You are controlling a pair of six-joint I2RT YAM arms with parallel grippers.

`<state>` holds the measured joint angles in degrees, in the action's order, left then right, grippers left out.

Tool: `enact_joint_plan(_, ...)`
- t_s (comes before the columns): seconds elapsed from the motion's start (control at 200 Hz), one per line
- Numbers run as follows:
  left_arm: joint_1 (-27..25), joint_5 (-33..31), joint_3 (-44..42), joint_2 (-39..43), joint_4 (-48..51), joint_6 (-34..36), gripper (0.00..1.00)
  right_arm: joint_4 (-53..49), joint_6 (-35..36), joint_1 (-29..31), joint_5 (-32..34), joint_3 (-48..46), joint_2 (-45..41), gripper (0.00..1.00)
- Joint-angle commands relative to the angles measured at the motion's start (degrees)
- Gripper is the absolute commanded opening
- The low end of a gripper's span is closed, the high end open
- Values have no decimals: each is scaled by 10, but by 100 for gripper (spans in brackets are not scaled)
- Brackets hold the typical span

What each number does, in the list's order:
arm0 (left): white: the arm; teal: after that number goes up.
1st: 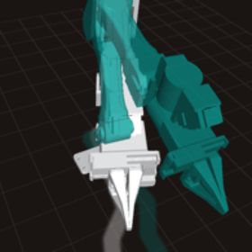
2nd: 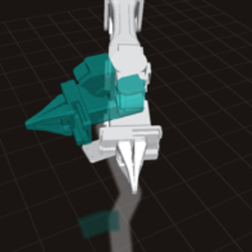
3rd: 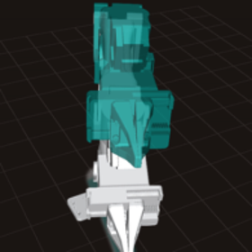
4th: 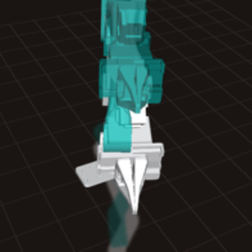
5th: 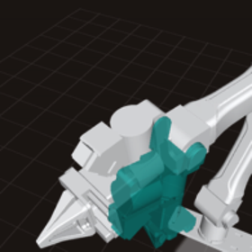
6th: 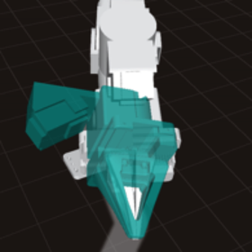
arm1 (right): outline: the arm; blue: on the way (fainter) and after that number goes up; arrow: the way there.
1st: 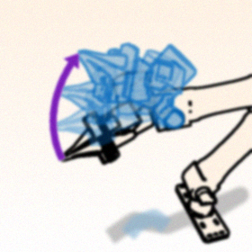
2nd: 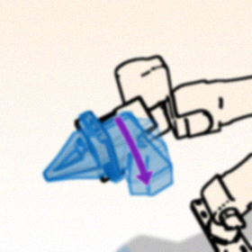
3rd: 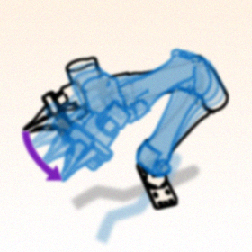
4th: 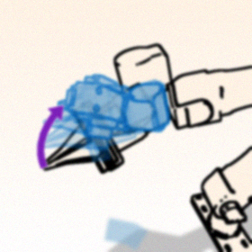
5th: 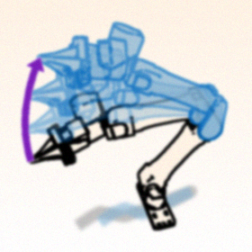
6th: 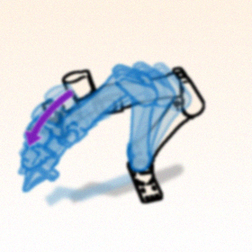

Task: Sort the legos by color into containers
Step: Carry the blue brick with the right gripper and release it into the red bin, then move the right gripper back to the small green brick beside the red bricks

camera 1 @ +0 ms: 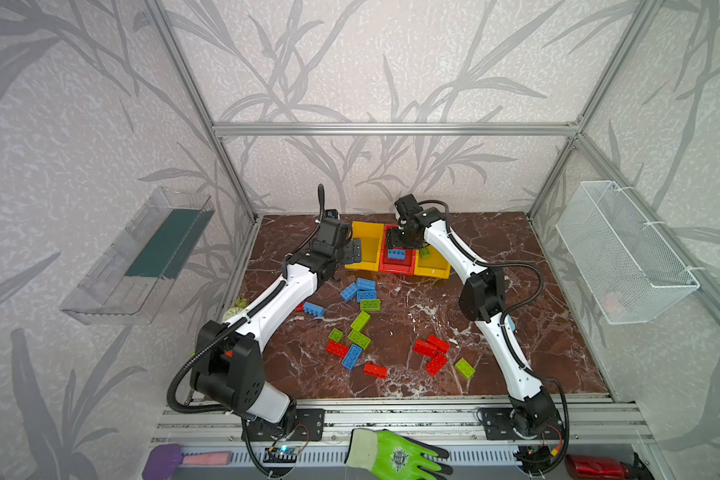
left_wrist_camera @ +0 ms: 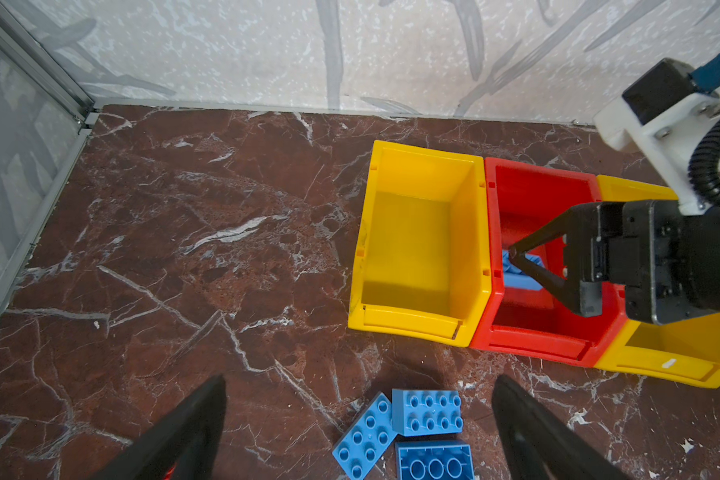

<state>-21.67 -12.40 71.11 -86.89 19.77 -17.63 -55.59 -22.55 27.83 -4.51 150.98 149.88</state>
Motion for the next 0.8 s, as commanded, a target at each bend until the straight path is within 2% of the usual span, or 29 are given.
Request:
enact_joint_plan(0.0,3,-2,12,-6,0,-5,99,-7,21,-9,-1,32,-1,84)
enact_joint_plan(0.275,2,17,15,-10,-15,-23,99,-44,52,-28,2,30,-60,86)
enact_joint_plan(0.5,-6,54,-18,3,-50,-38,99,-112,53,-28,20,-46,-144,85)
enact_joint_plan(0.64,-38,51,-35,11,-57,-36,99,-126,40,-27,34,-164,-216,83)
enact_joint_plan(0.795,-96,32,-59,21,-67,-27,99,-37,28,-29,37,-406,-362,83)
